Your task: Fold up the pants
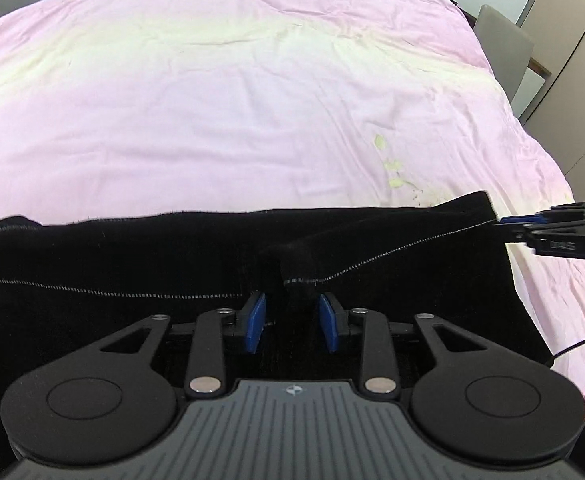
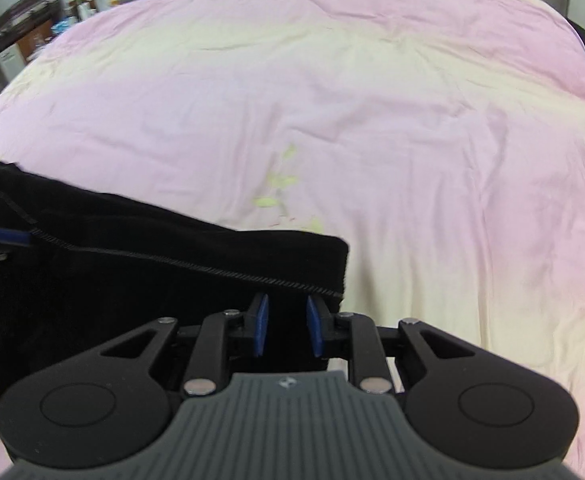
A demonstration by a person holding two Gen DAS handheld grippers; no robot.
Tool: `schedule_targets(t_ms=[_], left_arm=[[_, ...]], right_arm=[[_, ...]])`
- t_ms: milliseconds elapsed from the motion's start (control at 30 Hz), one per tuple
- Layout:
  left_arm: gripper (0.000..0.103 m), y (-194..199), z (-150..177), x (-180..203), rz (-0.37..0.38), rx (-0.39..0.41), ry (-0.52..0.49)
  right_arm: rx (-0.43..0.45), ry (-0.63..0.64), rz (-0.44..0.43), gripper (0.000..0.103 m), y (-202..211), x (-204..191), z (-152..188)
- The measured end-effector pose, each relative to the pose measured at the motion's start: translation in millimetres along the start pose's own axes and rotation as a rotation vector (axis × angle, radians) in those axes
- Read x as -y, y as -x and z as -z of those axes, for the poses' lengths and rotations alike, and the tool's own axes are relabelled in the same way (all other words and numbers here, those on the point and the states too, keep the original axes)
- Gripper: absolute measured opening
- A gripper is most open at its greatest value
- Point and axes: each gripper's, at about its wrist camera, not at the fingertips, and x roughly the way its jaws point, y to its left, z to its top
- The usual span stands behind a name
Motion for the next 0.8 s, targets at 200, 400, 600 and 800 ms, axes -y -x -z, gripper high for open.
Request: schedule_targets(t_ms=[200, 400, 600, 800], left_arm=[[0.033, -10.5, 1.7, 7.5, -0.046, -0.020, -0.002], [0.033, 17.3, 22.8, 19.3, -0.052, 0.045, -0.004], [0.033, 24.8, 48.7, 38.5, -0.108, 0.049, -0.016], [0.038, -6.3, 64.3, 35.0, -0.151, -0.001, 0.076]], right_arm=[[-0.034, -0.057, 0.019, 0.018, -22.9, 7.9, 1.5], [-0.021, -0.022, -0.034, 0.018, 29.9, -9.7, 33.5], [-0.020, -0.007, -0.056, 0.018, 65.6, -30.2, 89.5], [-0.068, 0.042, -0.023, 0.018, 44.6, -44.5, 117.5]])
